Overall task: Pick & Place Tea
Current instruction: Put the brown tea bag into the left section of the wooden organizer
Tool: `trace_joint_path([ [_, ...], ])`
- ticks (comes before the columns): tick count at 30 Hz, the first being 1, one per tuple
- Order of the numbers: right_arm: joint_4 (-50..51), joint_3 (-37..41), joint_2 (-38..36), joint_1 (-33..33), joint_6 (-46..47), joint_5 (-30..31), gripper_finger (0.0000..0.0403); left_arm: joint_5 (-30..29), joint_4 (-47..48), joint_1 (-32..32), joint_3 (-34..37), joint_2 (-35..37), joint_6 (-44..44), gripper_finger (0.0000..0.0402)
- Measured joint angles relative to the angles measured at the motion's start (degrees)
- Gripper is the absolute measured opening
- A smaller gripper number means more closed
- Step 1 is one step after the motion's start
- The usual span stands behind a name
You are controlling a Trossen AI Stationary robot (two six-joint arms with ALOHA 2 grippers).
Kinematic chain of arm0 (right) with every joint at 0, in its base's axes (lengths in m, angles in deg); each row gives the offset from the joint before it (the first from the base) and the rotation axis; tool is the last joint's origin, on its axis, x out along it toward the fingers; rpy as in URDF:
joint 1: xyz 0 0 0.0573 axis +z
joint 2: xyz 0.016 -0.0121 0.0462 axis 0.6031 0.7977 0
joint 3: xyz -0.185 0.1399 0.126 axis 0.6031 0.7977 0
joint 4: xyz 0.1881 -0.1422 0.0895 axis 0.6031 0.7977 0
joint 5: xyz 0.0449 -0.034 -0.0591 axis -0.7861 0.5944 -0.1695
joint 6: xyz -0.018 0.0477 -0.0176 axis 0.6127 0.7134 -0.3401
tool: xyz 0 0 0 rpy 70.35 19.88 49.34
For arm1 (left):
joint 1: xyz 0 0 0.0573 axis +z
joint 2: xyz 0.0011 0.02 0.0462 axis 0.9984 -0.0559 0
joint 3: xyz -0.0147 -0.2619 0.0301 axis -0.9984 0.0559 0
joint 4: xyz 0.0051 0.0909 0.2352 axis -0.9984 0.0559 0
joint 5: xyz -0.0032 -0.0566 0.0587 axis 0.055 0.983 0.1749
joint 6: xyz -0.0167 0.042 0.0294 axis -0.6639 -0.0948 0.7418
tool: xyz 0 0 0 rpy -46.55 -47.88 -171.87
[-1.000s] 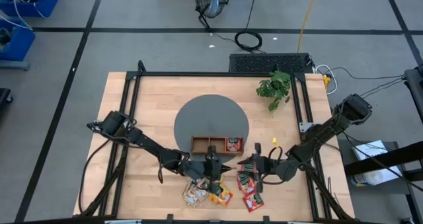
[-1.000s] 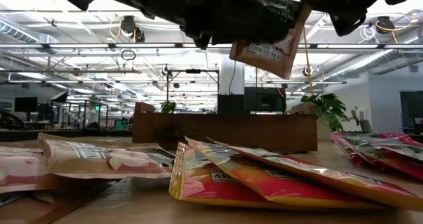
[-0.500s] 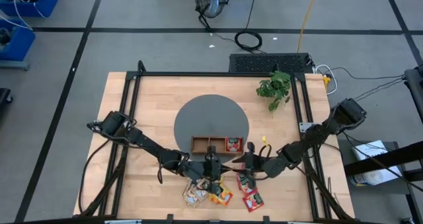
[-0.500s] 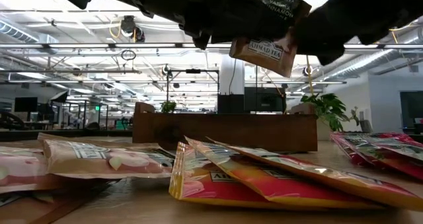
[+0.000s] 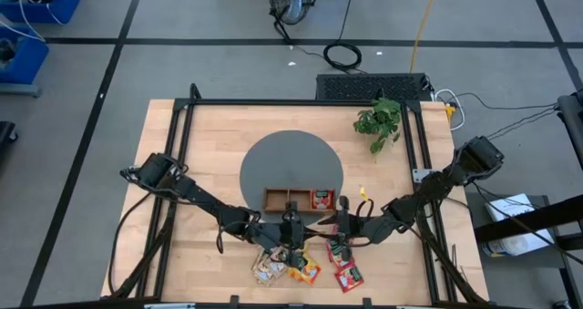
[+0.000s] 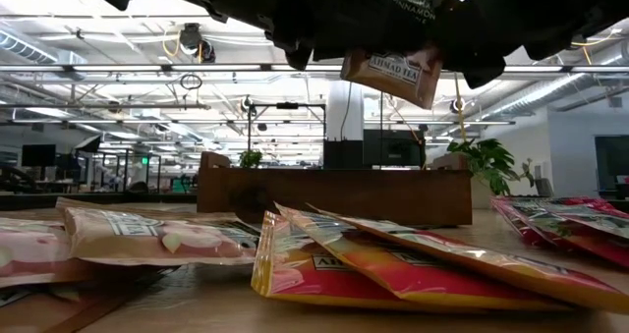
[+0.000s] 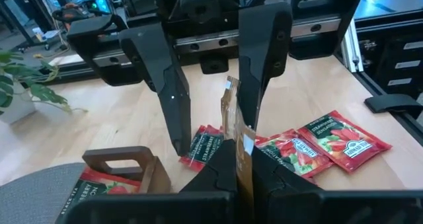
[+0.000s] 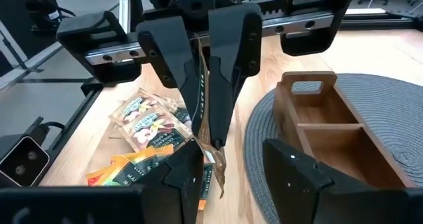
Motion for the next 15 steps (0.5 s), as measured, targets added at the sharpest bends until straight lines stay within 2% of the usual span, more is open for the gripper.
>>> trace_joint_path([
  [7,-3.17,-0.11,-0.31,0.25,-0.74,-5.45,0.0143,0.03,1.86,0.12,0.14,-0.22,-0.01,0.0009],
  [10,-4.93,-0.19,-0.51,0.25,-1.78,-5.44,0.0144,-0.38,2.32,0.21,0.11,-0.2,-0.63,0.001],
  [15,-2.07,-0.13,-0.36,-0.33,-0.15,-5.42,0.0145,-0.48,2.13,0.2,0.11,-0.2,-0.76,0.0007],
])
